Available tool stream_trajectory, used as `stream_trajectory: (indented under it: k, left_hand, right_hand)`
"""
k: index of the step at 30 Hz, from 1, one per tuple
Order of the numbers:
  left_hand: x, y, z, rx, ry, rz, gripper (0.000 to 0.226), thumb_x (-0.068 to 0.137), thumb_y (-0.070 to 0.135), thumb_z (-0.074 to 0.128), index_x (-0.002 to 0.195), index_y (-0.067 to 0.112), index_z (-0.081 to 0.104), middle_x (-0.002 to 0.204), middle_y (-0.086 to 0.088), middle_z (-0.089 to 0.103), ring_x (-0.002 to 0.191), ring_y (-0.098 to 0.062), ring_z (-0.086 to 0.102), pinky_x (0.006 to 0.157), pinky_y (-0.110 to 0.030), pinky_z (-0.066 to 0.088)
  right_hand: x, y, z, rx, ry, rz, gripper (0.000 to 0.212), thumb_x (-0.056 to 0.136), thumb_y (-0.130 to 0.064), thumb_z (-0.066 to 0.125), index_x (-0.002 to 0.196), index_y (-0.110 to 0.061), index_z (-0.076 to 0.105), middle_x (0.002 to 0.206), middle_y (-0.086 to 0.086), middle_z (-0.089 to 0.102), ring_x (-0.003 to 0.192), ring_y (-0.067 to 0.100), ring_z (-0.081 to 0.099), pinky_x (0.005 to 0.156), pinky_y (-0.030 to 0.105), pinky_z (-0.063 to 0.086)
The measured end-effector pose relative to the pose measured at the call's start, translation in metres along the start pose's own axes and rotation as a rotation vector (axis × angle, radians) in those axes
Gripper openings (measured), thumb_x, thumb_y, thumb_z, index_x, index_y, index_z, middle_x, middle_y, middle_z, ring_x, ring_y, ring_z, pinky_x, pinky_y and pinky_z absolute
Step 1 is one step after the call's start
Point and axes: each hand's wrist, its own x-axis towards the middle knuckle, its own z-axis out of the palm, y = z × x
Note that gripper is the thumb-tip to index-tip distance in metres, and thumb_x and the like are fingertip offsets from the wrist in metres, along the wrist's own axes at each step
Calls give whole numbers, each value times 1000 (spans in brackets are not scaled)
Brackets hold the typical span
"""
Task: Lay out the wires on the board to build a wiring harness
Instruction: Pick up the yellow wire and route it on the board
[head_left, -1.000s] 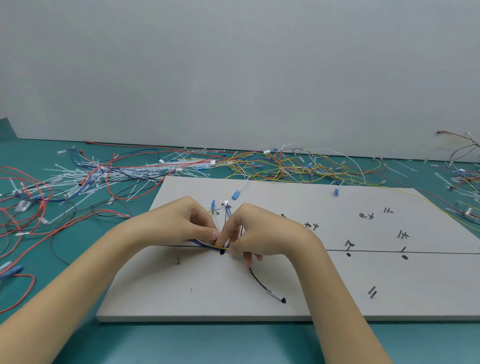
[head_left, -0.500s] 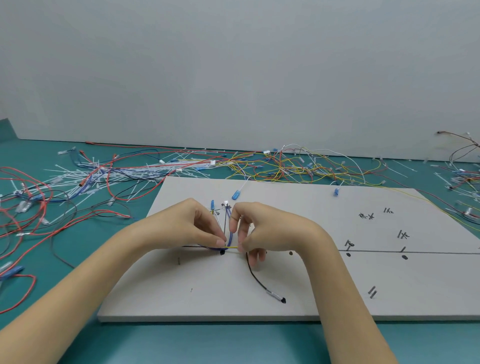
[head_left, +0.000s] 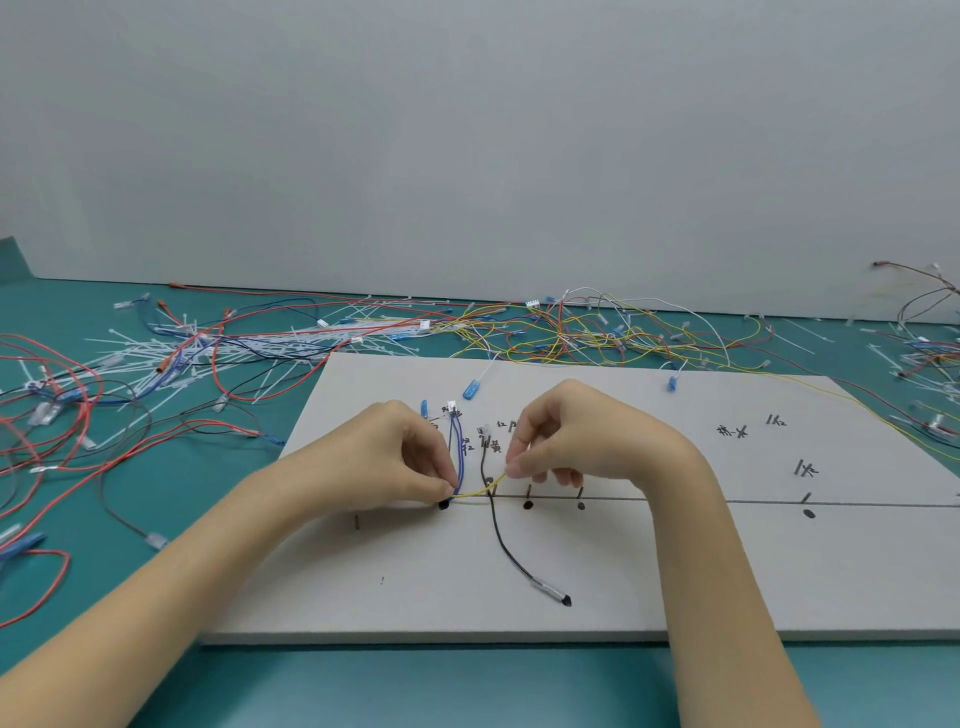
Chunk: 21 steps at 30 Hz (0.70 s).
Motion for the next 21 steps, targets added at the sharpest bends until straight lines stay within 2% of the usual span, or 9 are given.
stream_trajectory:
  k: [5, 9, 13, 19, 21]
  left_hand:
    - [0, 2, 8, 62, 60, 47, 11, 74, 17, 77, 69, 27, 76, 66, 13, 69, 60, -2, 61, 56, -12, 43]
    - [1, 3, 12, 70, 65, 63, 8, 75, 23, 79, 73, 31, 77, 74, 18, 65, 75, -9, 59, 69, -26, 50]
    - [-1, 6, 18, 123, 79, 147, 12, 77, 23, 78, 75, 35, 75, 83, 22, 60, 89, -4, 52, 73, -21, 43]
    - [-1, 8, 19, 145, 87, 156, 14, 78, 22, 76, 75, 36, 74, 78, 18, 59, 91, 0, 49, 74, -17, 42]
    - [-2, 9, 20, 169, 93, 165, 15, 77, 22, 75, 73, 37, 73, 78, 17, 59, 91, 0, 48, 74, -16, 41]
  right_hand:
    - [-2, 7, -9, 182, 118, -33, 6, 82, -4, 73, 77, -5, 74, 60, 1, 64, 54, 11, 59, 49, 21, 49]
    - [1, 5, -5, 247, 166, -78, 8, 87, -2, 67, 88, -1, 75, 64, 3, 62, 57, 10, 59, 53, 21, 52]
    - [9, 3, 2, 226, 225, -103, 12, 90, 0, 62, 93, 2, 73, 65, 3, 59, 56, 11, 57, 52, 21, 52]
    - [24, 3, 13, 200, 344, -121, 7, 87, 4, 64, 93, 3, 68, 64, 9, 62, 59, 23, 63, 61, 33, 57]
    - [28, 3, 16, 223, 346, -122, 6, 87, 5, 62, 92, 4, 66, 64, 11, 63, 58, 25, 64, 61, 33, 57]
